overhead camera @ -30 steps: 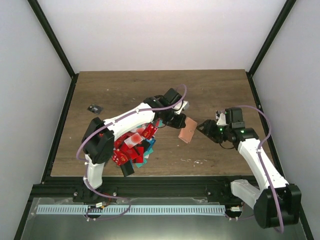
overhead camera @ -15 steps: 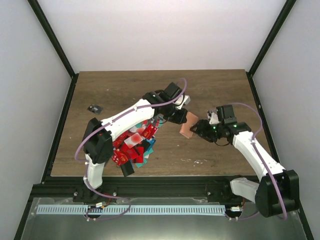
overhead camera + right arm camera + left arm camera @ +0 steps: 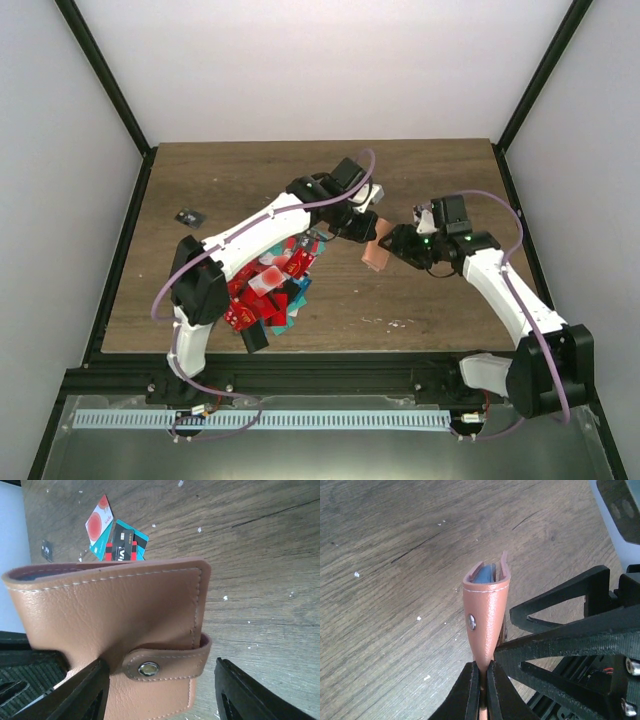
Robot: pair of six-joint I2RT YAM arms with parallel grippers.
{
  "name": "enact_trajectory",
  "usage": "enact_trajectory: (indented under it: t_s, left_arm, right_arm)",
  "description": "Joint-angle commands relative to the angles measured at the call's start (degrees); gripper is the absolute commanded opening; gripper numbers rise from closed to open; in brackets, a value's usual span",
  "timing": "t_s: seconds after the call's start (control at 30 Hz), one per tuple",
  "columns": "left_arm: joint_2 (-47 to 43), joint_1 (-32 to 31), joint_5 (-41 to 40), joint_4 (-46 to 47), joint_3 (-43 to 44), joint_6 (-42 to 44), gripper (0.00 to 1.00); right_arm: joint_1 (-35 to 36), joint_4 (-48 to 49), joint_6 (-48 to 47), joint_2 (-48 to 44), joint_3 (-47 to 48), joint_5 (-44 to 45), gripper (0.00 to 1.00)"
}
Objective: Put the credit cards into the card holder
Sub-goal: Open the card holder at the center of the board.
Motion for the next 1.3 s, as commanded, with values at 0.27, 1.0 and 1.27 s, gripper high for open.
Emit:
enact_trajectory:
  t_s: [0.27,1.0,1.27]
  left_arm:
    - [1.3,0.1,-0.7,-2.3,6.6,1.5,0.04]
    - [-1.1,0.4,-7.0,-7.9,13.9,2.7,0.04]
    - [-4.4,3.8,-8.9,-8.3,13.6,1.7,0.04]
  right_arm:
    - [0.6,-0.6,-0.7,2.8,1.1,1.4,0.58]
    - [-2.5,7.8,-0.5,7.1,-12.9,3.8,0.54]
    - [-2.7,13.1,-5.2,-1.5,-13.5,-3.1,0.55]
